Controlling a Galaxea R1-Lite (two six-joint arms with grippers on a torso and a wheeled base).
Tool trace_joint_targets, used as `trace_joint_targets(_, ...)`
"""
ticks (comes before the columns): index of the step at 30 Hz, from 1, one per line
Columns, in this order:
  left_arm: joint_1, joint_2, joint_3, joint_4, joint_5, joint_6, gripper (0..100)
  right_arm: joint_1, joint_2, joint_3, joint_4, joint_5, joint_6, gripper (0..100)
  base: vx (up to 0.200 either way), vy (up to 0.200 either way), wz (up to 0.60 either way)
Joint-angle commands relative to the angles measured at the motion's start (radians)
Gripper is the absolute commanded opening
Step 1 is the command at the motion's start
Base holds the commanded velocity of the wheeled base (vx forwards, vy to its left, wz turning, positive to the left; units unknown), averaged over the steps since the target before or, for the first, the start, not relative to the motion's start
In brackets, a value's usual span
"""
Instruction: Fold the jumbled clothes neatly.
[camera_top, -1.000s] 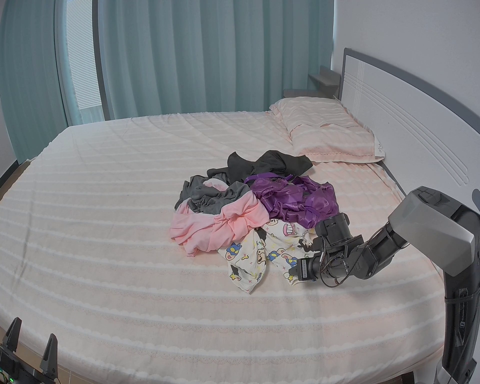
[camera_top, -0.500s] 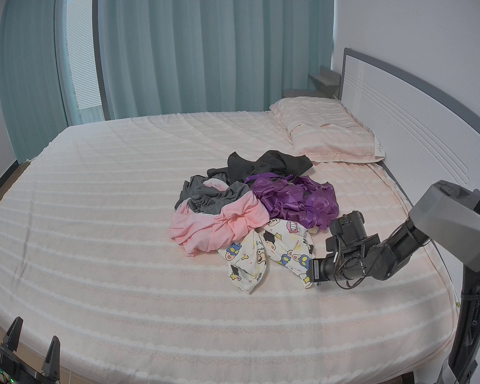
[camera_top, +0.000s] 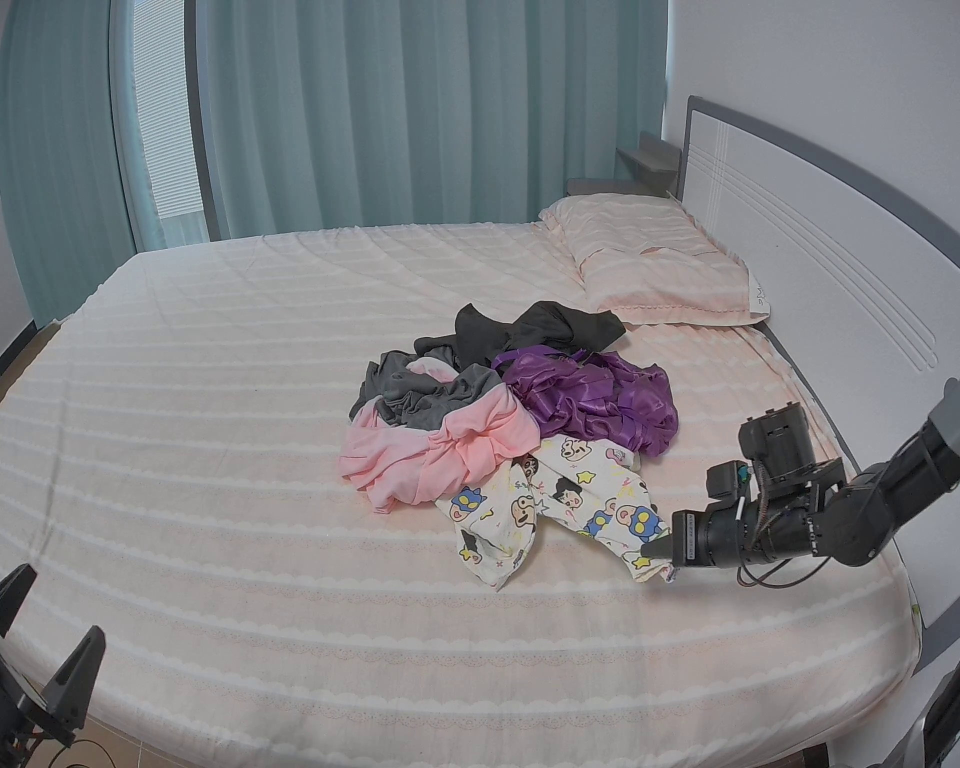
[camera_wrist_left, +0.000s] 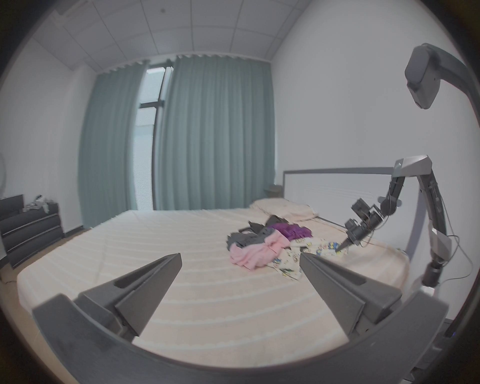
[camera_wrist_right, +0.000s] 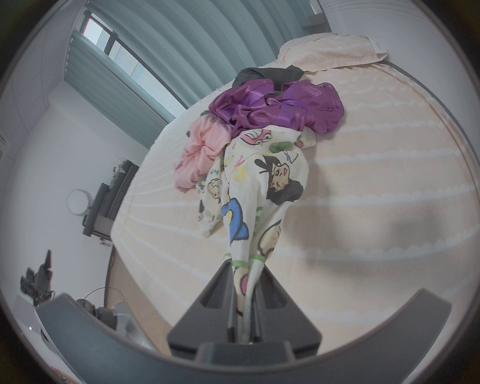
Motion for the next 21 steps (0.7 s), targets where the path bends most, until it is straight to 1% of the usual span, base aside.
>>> trace_joint_targets(1,-0.174,0.573,-0.070,-0.142,-0.147,0.038,100,-0.071,-0.304,0.199,-0.001,0.187,0.035,0,0.000,0.000,0.00)
trace_joint_targets(3,-0.241,0.719,-0.073,-0.228,-0.116,0.026,100,-0.090,-0.352,0.221,-0.001,0.235,0.035,0,0.000,0.000,0.00)
trace_joint_targets(4,-0.250,0.742,-0.073,-0.243,-0.110,0.023,100,-0.091,-0.360,0.224,-0.001,0.242,0.035,0,0.000,0.000,0.00)
trace_joint_targets(5,-0.304,0.874,-0.073,-0.343,-0.067,0.000,100,-0.105,-0.390,0.235,0.002,0.281,0.035,0,0.000,0.000,0.00)
trace_joint_targets(6,-0.343,0.954,-0.073,-0.407,-0.041,-0.023,100,-0.111,-0.406,0.241,0.002,0.299,0.035,0,0.000,0.000,0.00)
trace_joint_targets(9,-0.459,1.167,-0.076,-0.607,0.036,-0.101,100,-0.120,-0.442,0.265,0.001,0.319,0.033,0,0.000,0.000,0.00)
trace_joint_targets(10,-0.502,1.250,-0.083,-0.683,0.073,-0.132,100,-0.122,-0.459,0.276,-0.001,0.325,0.029,0,0.000,0.000,0.00)
trace_joint_targets(12,-0.557,1.368,-0.108,-0.783,0.139,-0.176,100,-0.133,-0.487,0.281,-0.001,0.345,0.036,0,0.000,0.000,0.00)
trace_joint_targets(14,-0.594,1.475,-0.128,-0.872,0.195,-0.222,100,-0.162,-0.515,0.282,0.005,0.385,0.036,0,0.000,0.000,0.00)
trace_joint_targets(16,-0.619,1.561,-0.159,-0.930,0.215,-0.262,100,-0.185,-0.538,0.287,0.014,0.434,0.036,0,0.000,0.000,0.00)
trace_joint_targets(18,-0.628,1.593,-0.174,-0.943,0.218,-0.279,100,-0.194,-0.547,0.293,0.014,0.446,0.036,0,0.000,0.000,0.00)
trace_joint_targets(21,-0.646,1.669,-0.238,-0.944,0.220,-0.347,100,-0.259,-0.571,0.294,0.010,0.471,0.036,0,0.000,0.000,0.00)
